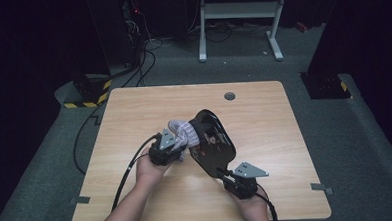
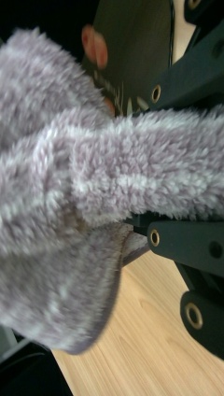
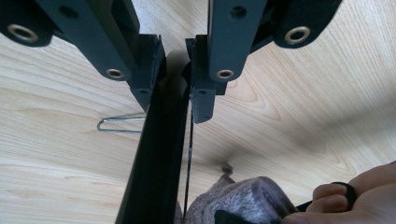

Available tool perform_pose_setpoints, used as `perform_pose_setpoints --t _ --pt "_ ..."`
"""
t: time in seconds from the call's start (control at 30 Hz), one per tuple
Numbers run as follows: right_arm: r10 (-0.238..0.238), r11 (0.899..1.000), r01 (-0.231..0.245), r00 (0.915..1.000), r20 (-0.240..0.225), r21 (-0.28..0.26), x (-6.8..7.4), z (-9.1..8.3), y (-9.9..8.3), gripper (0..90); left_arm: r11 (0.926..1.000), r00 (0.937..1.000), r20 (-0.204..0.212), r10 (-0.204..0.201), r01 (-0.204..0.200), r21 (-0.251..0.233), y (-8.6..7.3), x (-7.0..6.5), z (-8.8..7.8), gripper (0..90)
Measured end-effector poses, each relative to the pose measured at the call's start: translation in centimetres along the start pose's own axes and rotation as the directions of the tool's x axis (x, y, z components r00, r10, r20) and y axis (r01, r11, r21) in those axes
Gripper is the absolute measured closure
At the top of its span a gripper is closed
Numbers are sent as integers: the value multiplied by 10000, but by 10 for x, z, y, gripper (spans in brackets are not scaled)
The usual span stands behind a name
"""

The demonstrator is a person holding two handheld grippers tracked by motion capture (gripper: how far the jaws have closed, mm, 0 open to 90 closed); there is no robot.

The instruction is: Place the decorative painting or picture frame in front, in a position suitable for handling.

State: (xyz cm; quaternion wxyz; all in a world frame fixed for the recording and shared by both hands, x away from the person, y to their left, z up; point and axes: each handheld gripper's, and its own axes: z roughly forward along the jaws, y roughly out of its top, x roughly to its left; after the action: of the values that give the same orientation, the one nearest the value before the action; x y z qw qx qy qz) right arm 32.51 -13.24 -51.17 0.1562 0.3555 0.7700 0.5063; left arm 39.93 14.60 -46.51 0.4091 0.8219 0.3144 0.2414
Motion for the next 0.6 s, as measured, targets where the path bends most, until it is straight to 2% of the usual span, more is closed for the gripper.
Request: perform_pose_setpoints --t 0.03,0.07,0.13,0.17,0.2,0.23,0.3,0.33,0.43,0.47,0.53,0.57,0.6 --pt "1 10000 -1 10000 -1 6 0 0 0 777 9999 9999 71 106 -106 -39 1 -3 -1 675" --pt "2 10000 -2 10000 -2 3 0 0 0 777 9994 9993 197 333 -331 -137 2 -12 -3 675" --pt "5 10000 -5 10000 -6 1 0 0 0 777 9967 9967 195 787 -783 -200 5 -23 -6 675" --pt "5 10000 -5 10000 -6 1 0 0 0 777 9967 9967 195 787 -783 -200 5 -23 -6 675" --pt "8 10000 -8 10000 -7 0 0 0 0 777 9943 9941 308 1036 -1028 -282 7 -32 -7 675" --pt "10 10000 -10 10000 -7 0 0 0 0 777 9943 9941 308 1036 -1028 -282 7 -32 -7 675" --pt "12 10000 -12 10000 -8 2 0 0 0 777 9918 9913 452 1237 -1221 -371 8 -40 -10 675" --pt "14 10000 -14 10000 -10 -1 0 0 0 778 9892 9881 619 1411 -1383 -478 10 -49 -12 675" --pt "20 10000 -20 10000 -19 1 0 0 0 778 9848 9821 905 1651 -1591 -699 13 -62 -16 675" --pt "20 10000 -20 10000 -19 1 0 0 0 778 9848 9821 905 1651 -1591 -699 13 -62 -16 675" --pt "19 10000 -19 10000 -27 -3 0 0 0 778 9823 9776 1127 1778 -1694 -803 14 -73 -17 675" --pt "19 10000 -19 10000 -27 -3 0 0 0 778 9823 9776 1127 1778 -1694 -803 14 -73 -17 675" --pt "29 10000 -29 10000 -33 2 0 0 0 778 9818 9762 1231 1783 -1682 -882 15 -80 -18 675"
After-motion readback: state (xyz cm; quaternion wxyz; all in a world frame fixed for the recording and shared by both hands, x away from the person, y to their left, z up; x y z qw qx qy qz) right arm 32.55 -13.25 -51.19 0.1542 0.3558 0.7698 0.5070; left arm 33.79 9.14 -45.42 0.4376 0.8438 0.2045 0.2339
